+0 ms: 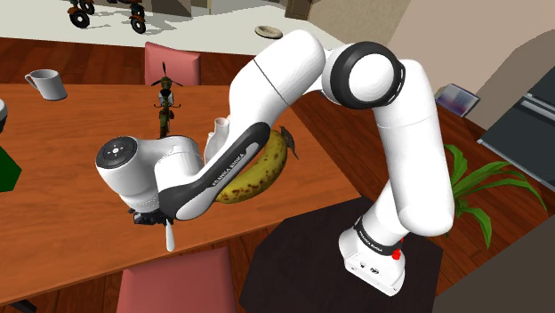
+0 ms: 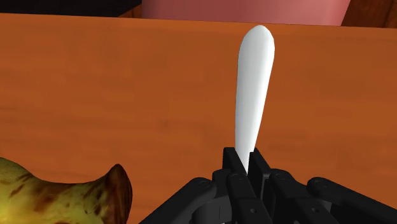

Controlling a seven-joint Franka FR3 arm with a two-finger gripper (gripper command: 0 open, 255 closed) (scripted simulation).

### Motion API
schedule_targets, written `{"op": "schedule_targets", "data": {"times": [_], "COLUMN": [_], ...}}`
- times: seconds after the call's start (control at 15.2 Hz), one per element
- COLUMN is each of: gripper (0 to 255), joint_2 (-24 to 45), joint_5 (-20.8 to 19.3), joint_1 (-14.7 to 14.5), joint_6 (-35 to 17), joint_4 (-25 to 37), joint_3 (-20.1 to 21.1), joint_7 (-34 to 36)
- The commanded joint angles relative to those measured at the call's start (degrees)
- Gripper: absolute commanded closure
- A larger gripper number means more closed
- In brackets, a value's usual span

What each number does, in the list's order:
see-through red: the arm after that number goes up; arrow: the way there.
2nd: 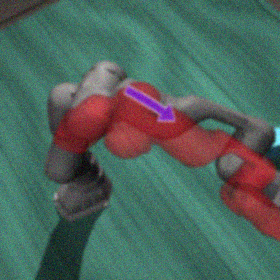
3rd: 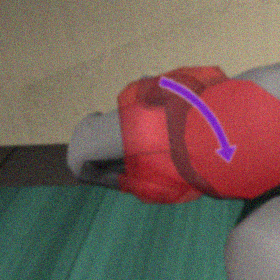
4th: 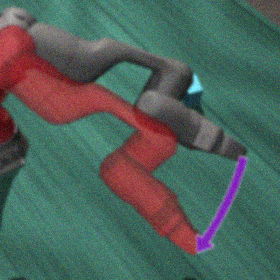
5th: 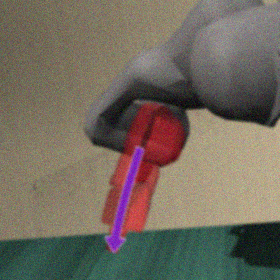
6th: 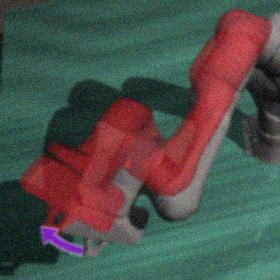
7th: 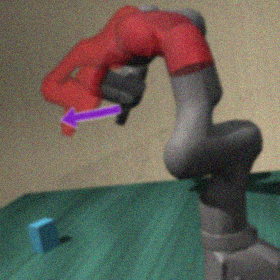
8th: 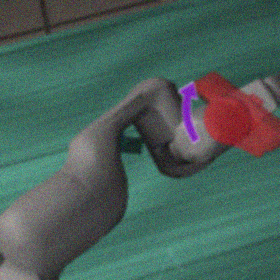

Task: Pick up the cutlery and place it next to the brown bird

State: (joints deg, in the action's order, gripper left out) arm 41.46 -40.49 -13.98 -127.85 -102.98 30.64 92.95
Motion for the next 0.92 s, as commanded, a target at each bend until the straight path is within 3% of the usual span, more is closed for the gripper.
{"op": "schedule_targets", "data": {"times": [0.0,0.86], "gripper": [255,255], "joint_2": [-0.5,-7.5], "joint_5": [0.4,5.2], "joint_1": [0.2,2.7], "joint_6": [0.4,5.8], "joint_4": [-0.2,-0.8], "joint_3": [0.3,3.9], "joint_7": [-0.3,-3.8]}}
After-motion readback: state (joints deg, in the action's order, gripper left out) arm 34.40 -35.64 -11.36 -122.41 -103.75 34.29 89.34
